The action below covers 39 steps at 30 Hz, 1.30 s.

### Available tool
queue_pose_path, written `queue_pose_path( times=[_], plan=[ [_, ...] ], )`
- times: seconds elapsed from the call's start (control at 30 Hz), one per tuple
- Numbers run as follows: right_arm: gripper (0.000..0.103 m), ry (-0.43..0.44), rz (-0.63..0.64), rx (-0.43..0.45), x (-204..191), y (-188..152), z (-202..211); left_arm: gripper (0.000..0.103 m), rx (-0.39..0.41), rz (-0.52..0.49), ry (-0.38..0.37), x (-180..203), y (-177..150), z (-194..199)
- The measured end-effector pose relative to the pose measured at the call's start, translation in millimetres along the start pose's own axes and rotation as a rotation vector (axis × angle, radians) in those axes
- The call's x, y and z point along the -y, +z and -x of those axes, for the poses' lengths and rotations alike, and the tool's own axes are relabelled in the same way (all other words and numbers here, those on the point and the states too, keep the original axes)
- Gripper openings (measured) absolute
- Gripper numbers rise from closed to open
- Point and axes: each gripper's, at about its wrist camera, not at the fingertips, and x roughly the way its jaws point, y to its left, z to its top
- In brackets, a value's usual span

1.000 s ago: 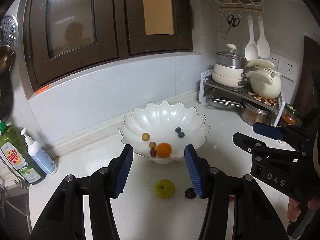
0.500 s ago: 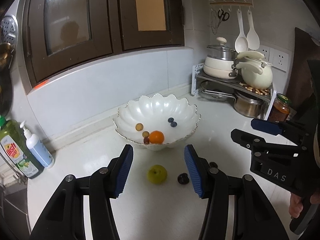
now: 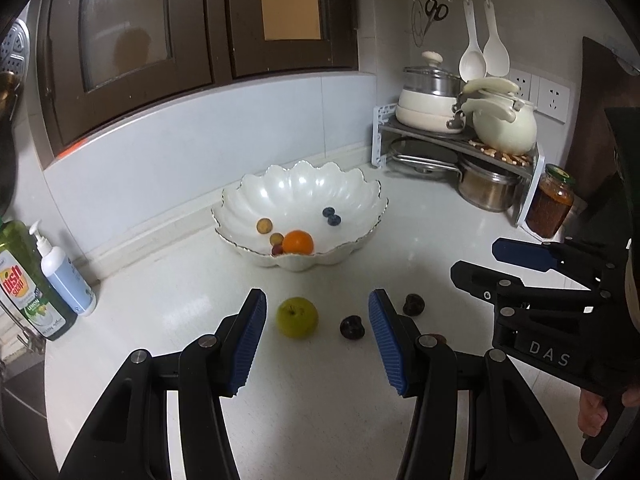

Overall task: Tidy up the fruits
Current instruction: 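Withdraw both open tools from the bowl toward the dark plums on the counter, then lower and grasp a dark plum with the left tool while the right tool grasps another plum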

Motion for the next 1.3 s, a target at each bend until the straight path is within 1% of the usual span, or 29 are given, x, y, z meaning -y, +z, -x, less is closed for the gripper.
queue_pose_path(
  times=[0.13,0.27,0.5,0.77,1.07,1.3],
  plan=[
    [0.051,0.002,-0.007,-0.024,3,-5,-5,0.053,-0.014,0.004,-0.013,3,-4,-5],
    [0.051,0.0,-0.013,-0.037,5,-9,-7,0.053,-0.02,-0.006,-0.007,7,-11,-8],
    [0.051,0.002,-0.019,-0.062,8,-13,-15,0.052,-0.043,-0.013,-0.022,14,-18,-19],
    [0.051,0.012,-0.031,-0.108,14,-19,-32,0.052,-0.078,-0.006,-0.052,20,-23,-34],
    [0.051,0.022,-0.031,-0.155,20,-24,-53,0.052,-0.118,0.007,-0.063,24,-28,-54],
    [0.051,0.027,-0.024,-0.184,25,-26,-73,0.052,-0.138,0.003,-0.056,25,-31,-73]
  ],
)
